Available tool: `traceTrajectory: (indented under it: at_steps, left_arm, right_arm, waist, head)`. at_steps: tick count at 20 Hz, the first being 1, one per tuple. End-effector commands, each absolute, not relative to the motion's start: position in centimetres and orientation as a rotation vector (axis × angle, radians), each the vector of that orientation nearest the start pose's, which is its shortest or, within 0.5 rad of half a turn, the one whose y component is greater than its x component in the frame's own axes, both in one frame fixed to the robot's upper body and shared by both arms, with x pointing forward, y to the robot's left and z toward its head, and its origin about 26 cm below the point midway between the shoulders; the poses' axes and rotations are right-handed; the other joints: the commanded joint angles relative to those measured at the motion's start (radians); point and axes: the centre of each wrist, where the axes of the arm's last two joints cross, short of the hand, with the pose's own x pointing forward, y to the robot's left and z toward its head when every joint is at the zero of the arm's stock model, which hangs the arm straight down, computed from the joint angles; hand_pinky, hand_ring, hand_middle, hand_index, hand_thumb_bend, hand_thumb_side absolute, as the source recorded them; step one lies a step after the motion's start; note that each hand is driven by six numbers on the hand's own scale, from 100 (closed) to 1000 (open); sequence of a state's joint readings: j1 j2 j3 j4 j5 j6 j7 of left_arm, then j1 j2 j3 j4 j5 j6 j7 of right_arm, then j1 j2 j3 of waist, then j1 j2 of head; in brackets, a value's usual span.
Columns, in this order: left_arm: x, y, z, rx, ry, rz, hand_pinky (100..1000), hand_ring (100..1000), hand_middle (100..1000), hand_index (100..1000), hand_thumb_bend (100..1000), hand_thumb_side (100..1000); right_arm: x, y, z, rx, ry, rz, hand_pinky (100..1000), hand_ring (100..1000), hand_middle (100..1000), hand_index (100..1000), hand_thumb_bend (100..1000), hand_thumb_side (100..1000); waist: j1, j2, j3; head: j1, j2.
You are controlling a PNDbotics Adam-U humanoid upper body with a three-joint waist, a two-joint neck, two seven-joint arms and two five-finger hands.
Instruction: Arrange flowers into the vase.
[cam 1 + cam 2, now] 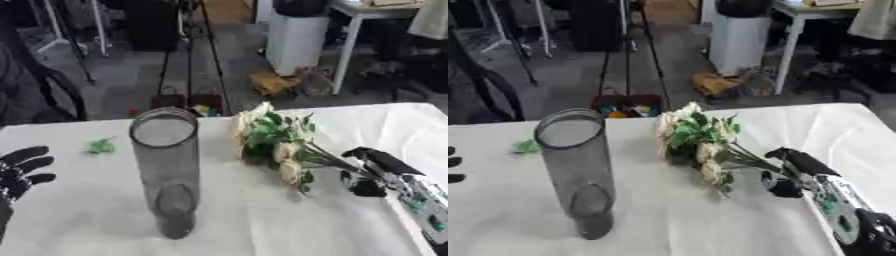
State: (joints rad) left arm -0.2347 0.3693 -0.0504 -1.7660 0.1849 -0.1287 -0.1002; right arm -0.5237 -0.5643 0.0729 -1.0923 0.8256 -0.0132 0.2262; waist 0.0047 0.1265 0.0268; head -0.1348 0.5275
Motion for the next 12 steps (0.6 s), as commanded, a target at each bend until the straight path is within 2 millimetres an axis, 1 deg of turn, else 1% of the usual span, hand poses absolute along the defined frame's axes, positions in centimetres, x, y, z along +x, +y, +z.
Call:
traceTrajectory:
  at_steps: [1, 12]
  left_arm:
    - [32.12, 28.33, 13.41, -0.056, -2.095, -0.406, 757, 830, 797, 825, 1000, 772]
    - [32.12, 28.3, 13.43, -0.057, -2.096, -0.405, 757, 829, 797, 825, 1000, 771]
  right_arm:
    - [40.34, -38.44, 10.7, -0.994, -1.182, 1.155, 853, 909, 887, 920, 114, 414]
    - [40.52, -39.02, 10.45, -1.001, -1.159, 1.128, 852, 909, 886, 919, 109, 418]
  waist:
    - [0.0, -0.012, 0.002]
    - [0.002, -0.012, 0.004]
  head:
    - [-0.003, 0.004]
    - [-0.005, 0.004]
